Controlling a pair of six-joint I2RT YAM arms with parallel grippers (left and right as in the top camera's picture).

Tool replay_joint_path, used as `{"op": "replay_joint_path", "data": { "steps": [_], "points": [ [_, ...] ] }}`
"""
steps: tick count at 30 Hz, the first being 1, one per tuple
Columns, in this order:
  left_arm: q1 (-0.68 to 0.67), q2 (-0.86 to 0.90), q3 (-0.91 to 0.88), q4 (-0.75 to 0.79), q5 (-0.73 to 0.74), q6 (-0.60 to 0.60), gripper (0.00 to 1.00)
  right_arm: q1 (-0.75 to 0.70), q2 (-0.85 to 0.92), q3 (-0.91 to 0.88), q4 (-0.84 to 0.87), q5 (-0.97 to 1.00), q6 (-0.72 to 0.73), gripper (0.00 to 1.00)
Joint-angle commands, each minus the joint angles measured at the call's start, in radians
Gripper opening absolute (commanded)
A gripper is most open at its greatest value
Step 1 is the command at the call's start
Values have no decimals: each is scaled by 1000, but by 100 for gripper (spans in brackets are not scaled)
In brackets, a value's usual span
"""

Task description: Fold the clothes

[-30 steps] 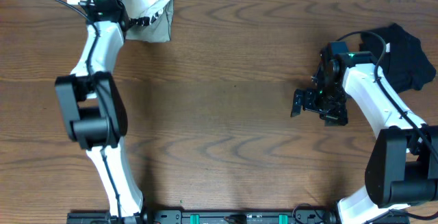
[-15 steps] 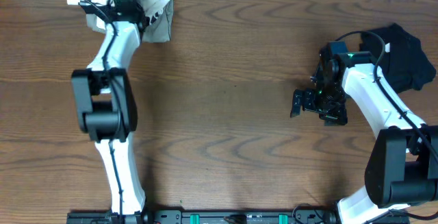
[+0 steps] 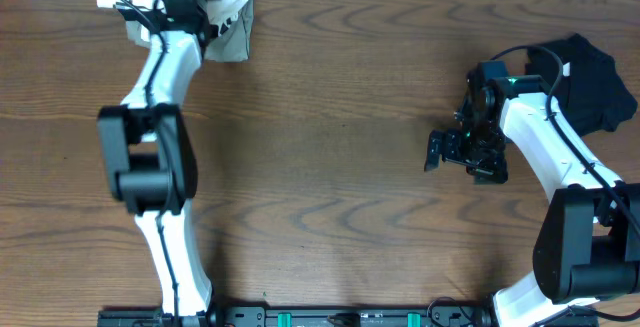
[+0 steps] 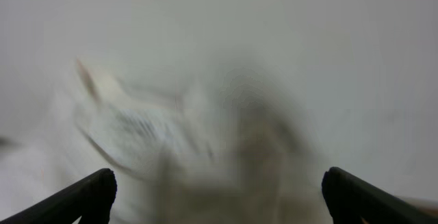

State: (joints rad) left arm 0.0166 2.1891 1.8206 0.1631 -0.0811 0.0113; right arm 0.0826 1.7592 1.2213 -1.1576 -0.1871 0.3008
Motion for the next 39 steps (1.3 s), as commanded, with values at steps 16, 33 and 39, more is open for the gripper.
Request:
{"op": "replay_joint_path", "data": {
  "steps": [16,33,39],
  "points": [
    [-29,-946,14,-977,123,-100,98,11,-559,9,-31,-109,16,99],
    [-29,-1476,-213,-1382,284,-199,98,10,-1184,9,-208,-108,20,99],
    [-29,-1712,-470,-1331,315,-212,98,10,-1273,9,-225,-109,10,99]
  ]
}}
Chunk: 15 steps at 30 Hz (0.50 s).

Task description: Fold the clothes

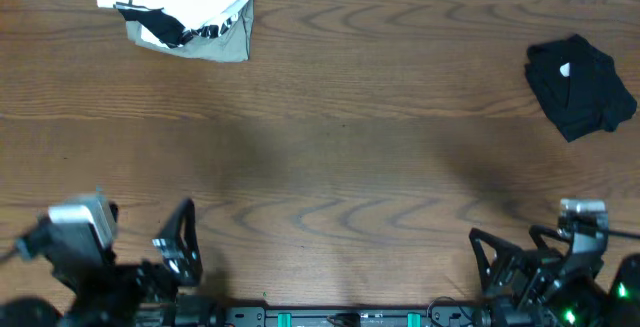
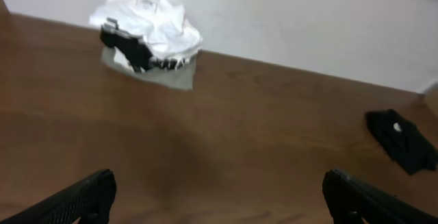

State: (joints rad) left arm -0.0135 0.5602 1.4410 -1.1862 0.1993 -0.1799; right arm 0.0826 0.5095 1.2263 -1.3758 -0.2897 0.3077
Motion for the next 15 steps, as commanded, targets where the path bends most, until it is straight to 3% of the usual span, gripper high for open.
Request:
{"op": "replay_joint_path", "data": {
  "steps": [1,7,15],
  "points": [
    [1,-116,-128,27,43,-21,98,10,-34,4,-12,-6,-6,99],
    [1,-283,-340,91,63,-91,98,9,-130,4,-31,27,-17,97],
    [1,-293,-465,100,63,-113,98,9,-267,4,-31,219,-17,99]
  ]
}}
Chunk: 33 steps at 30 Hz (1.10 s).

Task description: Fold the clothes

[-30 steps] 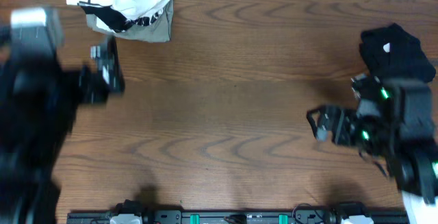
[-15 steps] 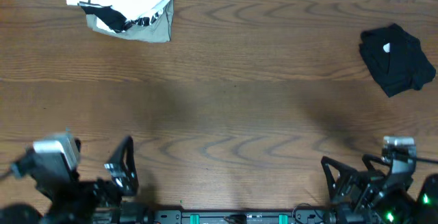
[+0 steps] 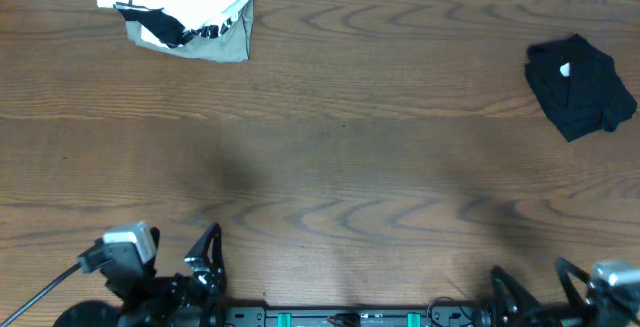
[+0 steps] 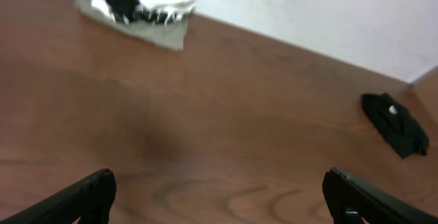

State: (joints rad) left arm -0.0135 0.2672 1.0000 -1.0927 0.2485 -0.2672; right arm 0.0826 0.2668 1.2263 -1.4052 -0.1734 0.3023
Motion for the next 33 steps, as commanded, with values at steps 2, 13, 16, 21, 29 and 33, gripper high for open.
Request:
{"op": "replay_joint_path", "data": {
  "steps": [2,13,16,21,29,33],
  "points": [
    [1,0,-41,6,13,-42,98,9,-33,4,-2,122,-11,99],
    [1,0,-48,5,13,-42,98,10,-33,3,-5,167,-12,99],
    [1,0,-48,5,13,-42,98,10,-33,3,-5,166,-12,99],
    [1,0,-48,-6,13,-42,98,10,-33,3,-5,166,-11,99],
    [1,0,-48,-5,13,-42,98,10,-33,3,-5,166,-11,99],
    [1,-1,-48,-5,13,-42,98,10,-33,3,-5,166,-12,99]
  ]
}}
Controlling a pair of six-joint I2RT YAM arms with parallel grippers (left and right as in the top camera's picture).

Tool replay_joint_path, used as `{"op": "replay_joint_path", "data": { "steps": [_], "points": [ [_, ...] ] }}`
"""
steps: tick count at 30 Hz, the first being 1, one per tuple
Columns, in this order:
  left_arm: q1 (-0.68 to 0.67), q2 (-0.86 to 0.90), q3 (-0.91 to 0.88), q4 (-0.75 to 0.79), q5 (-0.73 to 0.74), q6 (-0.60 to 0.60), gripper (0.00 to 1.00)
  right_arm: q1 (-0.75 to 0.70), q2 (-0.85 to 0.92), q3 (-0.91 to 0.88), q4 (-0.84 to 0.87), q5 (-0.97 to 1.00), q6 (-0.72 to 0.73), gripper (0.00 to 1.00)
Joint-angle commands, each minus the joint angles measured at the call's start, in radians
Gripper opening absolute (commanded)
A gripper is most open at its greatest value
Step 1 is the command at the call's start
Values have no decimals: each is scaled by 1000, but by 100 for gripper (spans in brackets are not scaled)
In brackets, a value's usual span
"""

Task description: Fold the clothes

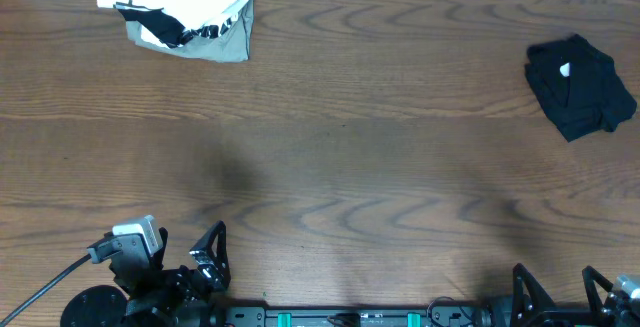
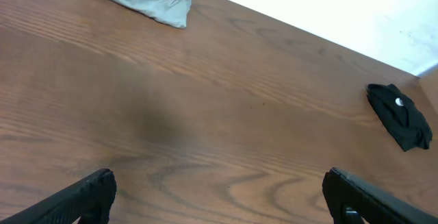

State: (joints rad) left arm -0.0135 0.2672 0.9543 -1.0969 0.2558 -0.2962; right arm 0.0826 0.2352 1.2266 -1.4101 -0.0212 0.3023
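Observation:
A bundled garment of white, grey and black cloth (image 1: 178, 12) lies at the table's far left corner, and shows in the left wrist view as the pile. A compact black garment (image 1: 581, 86) rests at the far right, seen also as a black bundle (image 2: 401, 115). My left gripper (image 2: 217, 180) is open with nothing between its fingers (image 2: 82, 198), down at the near left edge (image 1: 205, 260). My right gripper (image 1: 558, 295) pokes in at the near right edge, its two prongs apart and empty.
The brown wooden table (image 1: 340, 157) spans the whole view, with a white wall (image 2: 342, 11) beyond its far edge. A black rail with green clips (image 1: 330, 317) runs along the near edge between the arm bases.
Both arms have pulled back a little further toward the near edge, the right one nearly out of the overhead view. Both garments lie where they were. The left gripper stays open.
First my left gripper was over the white pile at the far left and my right gripper stood beside the black garment. Then both arms were back at the near edge, the garments lying free. Since then the arms have sunk lower along that edge.

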Motion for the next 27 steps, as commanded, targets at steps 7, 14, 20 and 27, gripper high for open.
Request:
{"op": "replay_joint_path", "data": {
  "steps": [7,14,20,27],
  "points": [
    [1,0,-2,-2,6,-13,98,10,-1,3,-14,15,-12,99],
    [1,0,-2,-1,6,-13,98,-34,-19,-42,0,103,-18,99],
    [1,-1,-2,-1,6,-13,98,-89,-82,-204,221,25,-173,99],
    [1,-1,-2,-1,6,-13,98,-92,-153,-470,583,-73,-274,99]
  ]
}}
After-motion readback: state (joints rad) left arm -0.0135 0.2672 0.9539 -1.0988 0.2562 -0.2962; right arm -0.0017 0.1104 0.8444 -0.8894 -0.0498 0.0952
